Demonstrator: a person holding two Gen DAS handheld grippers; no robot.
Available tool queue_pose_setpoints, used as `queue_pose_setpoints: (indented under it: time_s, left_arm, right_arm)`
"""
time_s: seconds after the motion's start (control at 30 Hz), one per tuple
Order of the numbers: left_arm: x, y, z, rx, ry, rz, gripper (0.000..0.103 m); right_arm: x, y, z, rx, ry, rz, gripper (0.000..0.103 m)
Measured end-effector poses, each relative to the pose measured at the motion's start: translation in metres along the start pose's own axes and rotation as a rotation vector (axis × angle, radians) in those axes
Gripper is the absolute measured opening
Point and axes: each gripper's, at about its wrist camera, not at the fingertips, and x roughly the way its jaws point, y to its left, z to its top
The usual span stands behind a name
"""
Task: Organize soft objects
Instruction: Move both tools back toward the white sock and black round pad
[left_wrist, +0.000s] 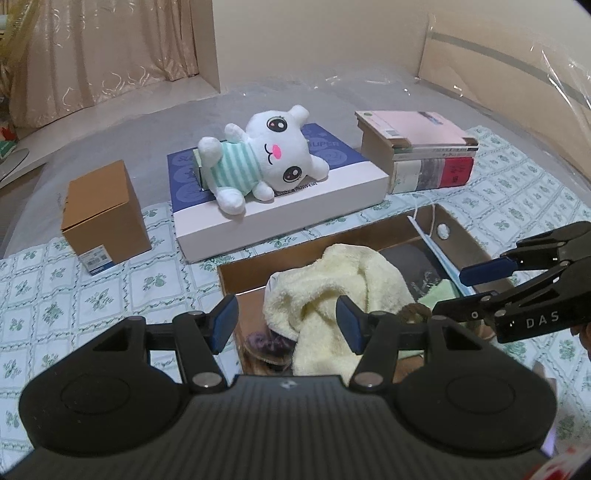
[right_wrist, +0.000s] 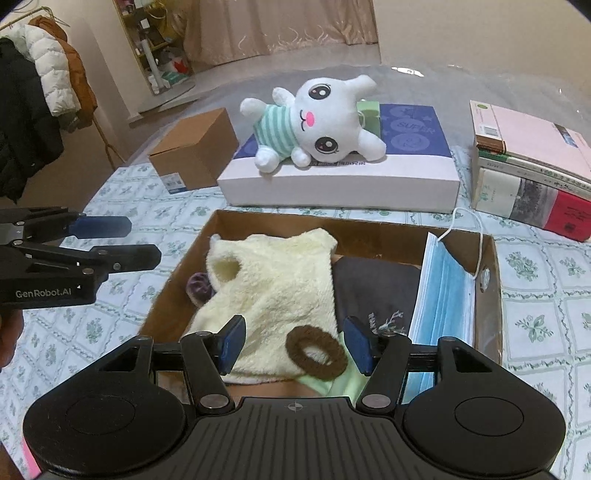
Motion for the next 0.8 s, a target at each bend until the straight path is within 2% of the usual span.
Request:
queue_pose_setpoints:
  time_s: [0.53,0.8]
  left_arm:
    - [-0.141,-0.014,-0.05,-0.041,-0.098,-0.008,0.062]
    - [-0.196,-0.022,-0.078,-0.014,-0.095,-0.004,0.066]
  right_arm:
    - [-0.11,0.052,-0.063,-0.01,-0.063,0.036,0.059]
    - [-0.148,0.06,-0.097,0.002,-0.07,0.032,0.06]
